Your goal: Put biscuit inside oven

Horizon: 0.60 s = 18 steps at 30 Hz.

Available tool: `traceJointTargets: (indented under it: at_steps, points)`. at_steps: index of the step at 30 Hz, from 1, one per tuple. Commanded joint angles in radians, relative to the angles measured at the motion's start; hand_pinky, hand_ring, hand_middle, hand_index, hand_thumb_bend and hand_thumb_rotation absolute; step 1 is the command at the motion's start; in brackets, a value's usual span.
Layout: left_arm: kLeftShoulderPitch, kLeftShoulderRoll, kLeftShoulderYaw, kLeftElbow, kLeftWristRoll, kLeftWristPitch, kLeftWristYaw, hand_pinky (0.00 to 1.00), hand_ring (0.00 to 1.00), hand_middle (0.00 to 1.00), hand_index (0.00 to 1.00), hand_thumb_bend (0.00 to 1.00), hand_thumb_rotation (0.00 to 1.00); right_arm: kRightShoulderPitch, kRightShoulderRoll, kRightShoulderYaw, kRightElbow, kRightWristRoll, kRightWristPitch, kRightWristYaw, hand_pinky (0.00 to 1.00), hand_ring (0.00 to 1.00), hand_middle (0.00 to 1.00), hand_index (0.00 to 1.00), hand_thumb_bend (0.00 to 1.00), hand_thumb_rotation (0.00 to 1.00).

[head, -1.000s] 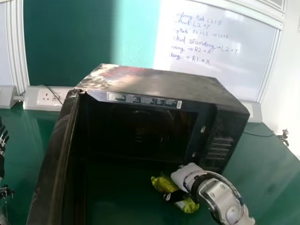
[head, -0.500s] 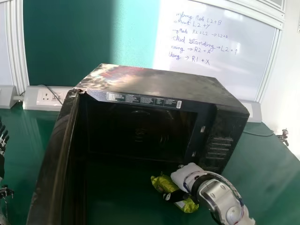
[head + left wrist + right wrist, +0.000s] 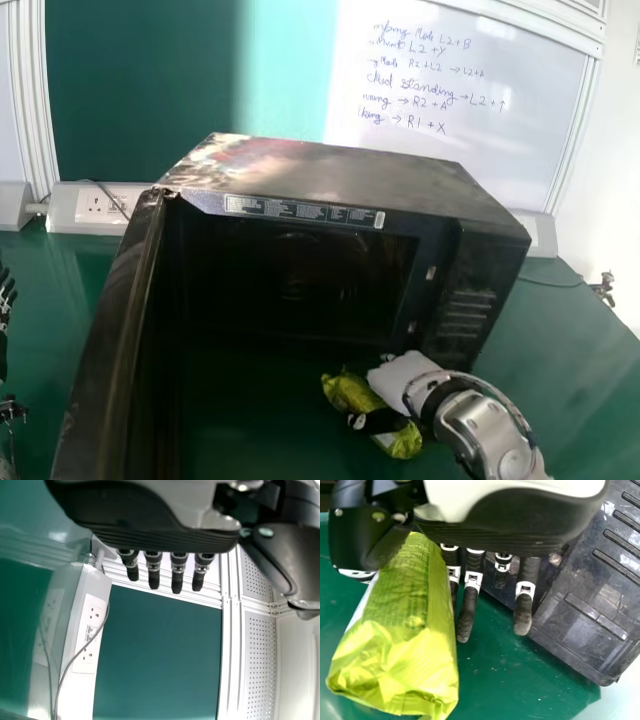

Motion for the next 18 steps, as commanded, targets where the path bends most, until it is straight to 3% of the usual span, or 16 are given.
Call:
traceJointTargets:
  at_steps: [1,18]
  points:
    - [0.026,-0.039,0.003,0.026,-0.001,0.001,0.007,0.78,0.81,0.79,0.84,0.74,0.69,0.040,0.002,0.019,-0.011,0.038,-0.037,0.005,0.21,0.31,0.48,0.49,0.53,0.00]
    - [0.028,-0.042,0.002,0.022,-0.003,-0.003,0.005,0.79,0.82,0.79,0.84,0.74,0.69,-0.019,0.021,-0.046,-0.101,0.083,-0.027,0.031,0.26,0.33,0.48,0.49,0.53,0.00]
